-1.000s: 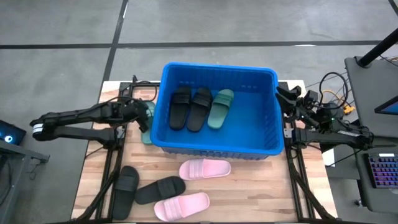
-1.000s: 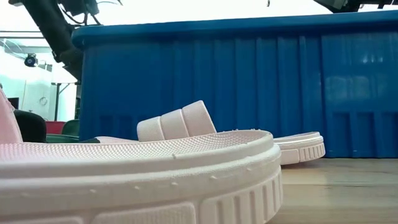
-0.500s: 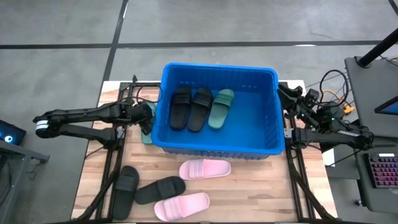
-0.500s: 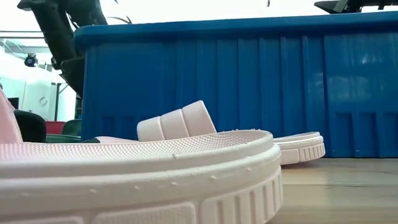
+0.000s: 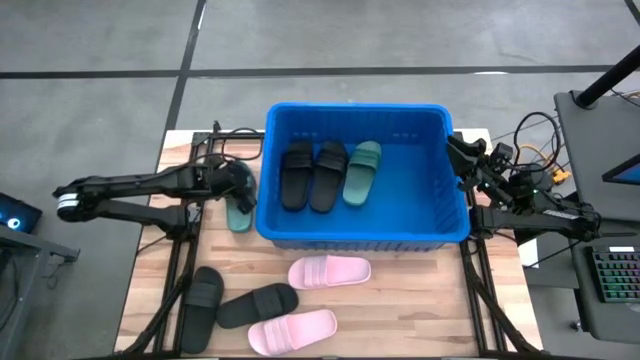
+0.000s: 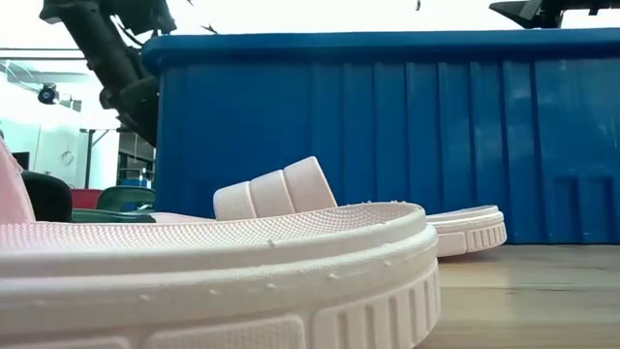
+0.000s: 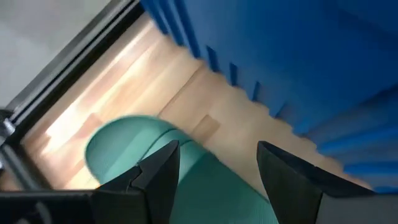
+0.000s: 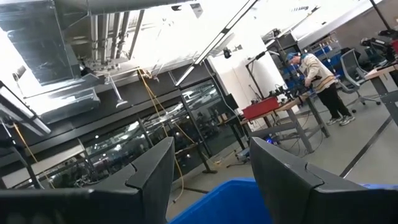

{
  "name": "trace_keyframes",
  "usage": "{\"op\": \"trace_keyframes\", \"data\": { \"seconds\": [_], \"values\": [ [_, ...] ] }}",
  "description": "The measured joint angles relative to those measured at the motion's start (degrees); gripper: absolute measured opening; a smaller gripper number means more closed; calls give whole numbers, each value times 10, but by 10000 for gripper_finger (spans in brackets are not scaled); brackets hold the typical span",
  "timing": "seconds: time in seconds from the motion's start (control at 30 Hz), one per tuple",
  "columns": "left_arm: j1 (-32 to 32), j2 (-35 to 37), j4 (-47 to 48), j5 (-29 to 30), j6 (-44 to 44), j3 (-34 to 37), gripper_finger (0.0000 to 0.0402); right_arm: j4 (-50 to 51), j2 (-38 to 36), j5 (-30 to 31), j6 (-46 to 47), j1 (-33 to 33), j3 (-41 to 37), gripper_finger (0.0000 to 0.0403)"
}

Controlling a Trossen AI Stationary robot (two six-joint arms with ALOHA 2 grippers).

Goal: Pick and place slides into bin
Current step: Adjust the blue bin on the table, then put the green slide into the blue bin

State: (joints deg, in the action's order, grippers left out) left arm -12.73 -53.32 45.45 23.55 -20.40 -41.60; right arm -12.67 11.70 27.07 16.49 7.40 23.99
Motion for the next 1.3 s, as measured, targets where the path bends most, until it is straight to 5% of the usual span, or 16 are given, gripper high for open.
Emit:
{"op": "trace_keyframes", "data": {
  "seconds": [0.17,0.57,0.8,0.97,1.3],
  "values": [
    [0,-24,-16,-19,12,0,199,4,0,-1,0,0,0,201],
    [0,37,121,-25,0,-44,201,5,0,-2,-5,0,0,201],
    [0,21,164,-53,2,-52,258,12,0,-2,-7,0,0,201],
    [0,0,172,-30,8,-45,291,21,0,0,-6,0,0,201],
    [0,-26,176,24,39,-20,292,25,0,0,-5,0,0,201]
  ]
}}
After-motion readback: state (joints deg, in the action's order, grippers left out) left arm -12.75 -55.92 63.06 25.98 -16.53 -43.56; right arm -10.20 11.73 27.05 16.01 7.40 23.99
